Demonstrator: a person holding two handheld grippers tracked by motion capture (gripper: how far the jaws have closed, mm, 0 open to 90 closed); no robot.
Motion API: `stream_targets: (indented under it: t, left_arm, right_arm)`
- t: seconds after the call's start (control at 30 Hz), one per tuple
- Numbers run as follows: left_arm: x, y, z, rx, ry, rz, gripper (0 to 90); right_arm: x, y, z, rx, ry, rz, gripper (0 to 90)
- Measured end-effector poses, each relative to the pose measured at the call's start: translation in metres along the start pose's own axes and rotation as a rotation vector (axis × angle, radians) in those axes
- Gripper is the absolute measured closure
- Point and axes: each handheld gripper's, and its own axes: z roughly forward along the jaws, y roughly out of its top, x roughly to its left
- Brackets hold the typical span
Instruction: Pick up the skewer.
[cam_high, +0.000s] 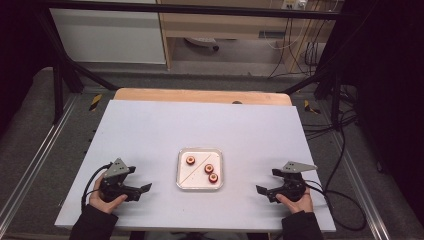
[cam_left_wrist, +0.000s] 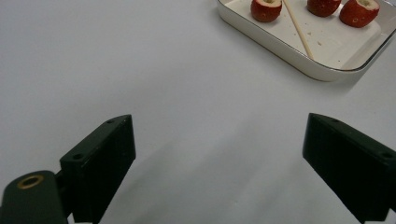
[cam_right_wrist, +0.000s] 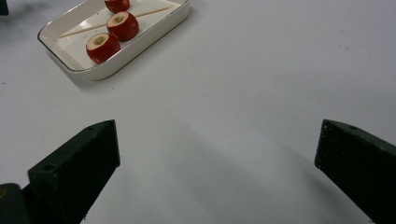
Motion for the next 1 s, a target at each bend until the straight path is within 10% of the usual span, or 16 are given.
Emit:
stream_targets:
  t: [1.0]
  left_arm:
    - [-0.045, 0.041, 0.018, 0.026, -0.015, 0.070, 8.6]
  right_arm:
    - [0.000, 0.000, 0.001, 0.009, -0.006, -0.004, 0.5]
